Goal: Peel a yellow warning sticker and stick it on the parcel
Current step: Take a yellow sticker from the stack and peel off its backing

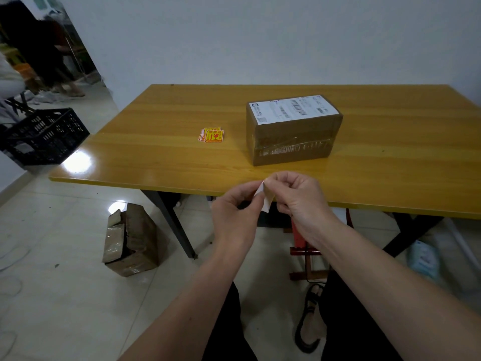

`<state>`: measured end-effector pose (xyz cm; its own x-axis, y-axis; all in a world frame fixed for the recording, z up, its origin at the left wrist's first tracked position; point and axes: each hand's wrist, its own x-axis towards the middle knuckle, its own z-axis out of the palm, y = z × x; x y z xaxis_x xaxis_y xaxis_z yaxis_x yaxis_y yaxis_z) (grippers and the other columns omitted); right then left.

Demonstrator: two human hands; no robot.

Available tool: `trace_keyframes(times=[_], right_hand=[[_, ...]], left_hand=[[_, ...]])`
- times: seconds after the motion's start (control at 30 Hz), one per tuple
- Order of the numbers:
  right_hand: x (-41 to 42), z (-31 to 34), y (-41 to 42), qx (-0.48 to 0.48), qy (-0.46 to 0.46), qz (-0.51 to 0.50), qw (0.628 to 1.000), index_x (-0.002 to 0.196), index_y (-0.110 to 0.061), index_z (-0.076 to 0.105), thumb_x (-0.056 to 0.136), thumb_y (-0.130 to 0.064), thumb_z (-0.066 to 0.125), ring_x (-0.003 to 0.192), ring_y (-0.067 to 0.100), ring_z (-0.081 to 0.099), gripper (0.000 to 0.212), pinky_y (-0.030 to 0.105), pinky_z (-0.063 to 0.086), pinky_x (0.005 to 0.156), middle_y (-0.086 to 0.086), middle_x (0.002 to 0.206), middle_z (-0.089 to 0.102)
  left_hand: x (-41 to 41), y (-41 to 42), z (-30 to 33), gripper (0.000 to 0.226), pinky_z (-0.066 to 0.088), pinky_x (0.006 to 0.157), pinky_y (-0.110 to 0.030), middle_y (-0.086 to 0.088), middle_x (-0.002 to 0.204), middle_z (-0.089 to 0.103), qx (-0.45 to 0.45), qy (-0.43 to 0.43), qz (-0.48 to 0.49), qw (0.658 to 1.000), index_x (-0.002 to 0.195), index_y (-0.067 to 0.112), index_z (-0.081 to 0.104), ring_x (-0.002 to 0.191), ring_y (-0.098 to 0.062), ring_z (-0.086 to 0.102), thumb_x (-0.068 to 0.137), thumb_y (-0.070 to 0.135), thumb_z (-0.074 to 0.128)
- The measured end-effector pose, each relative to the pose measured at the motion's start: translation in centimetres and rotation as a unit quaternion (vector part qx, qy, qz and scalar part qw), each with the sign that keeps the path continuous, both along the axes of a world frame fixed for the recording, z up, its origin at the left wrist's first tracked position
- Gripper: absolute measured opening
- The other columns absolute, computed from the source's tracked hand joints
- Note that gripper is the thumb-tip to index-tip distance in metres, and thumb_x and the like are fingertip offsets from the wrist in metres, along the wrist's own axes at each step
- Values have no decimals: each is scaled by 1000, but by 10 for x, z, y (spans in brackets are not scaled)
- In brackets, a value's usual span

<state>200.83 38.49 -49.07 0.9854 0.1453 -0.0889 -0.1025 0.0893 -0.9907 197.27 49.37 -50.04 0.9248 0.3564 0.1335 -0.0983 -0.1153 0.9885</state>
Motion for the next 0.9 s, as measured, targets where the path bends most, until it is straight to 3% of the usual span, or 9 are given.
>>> trace_keyframes(times=[0.2, 0.47, 0.9], right_hand=[[-1, -3, 1, -36, -46, -26, 998, 77, -3, 65, 84, -6, 64, 41, -1, 44, 8, 9, 37, 44, -9, 49, 48], [-2, -1, 5, 46, 4, -7, 999, 76, -2, 66, 84, -9, 66, 53, 14, 54, 11, 24, 48, 50, 12, 66, 62], [-4, -1, 8, 59, 28, -18, 998, 69, -6, 65, 84, -7, 65, 47, 16, 47, 15, 24, 44, 48, 5, 54, 56]], left_hand=[[2, -2, 2, 20, 49, 65, -4, 12, 83, 73, -66, 21, 24, 997, 83, 27, 74, 80, 1, 68, 80, 7, 70], [3, -2, 1, 6, 50, 62, -9, 5, 77, 73, -49, -2, 47, 998, 80, 20, 73, 70, -2, 66, 80, 14, 72], [-1, -3, 0, 7, 43, 57, -2, 13, 71, 68, -1, -18, 58, 998, 76, 21, 70, 64, 9, 60, 78, 16, 73]])
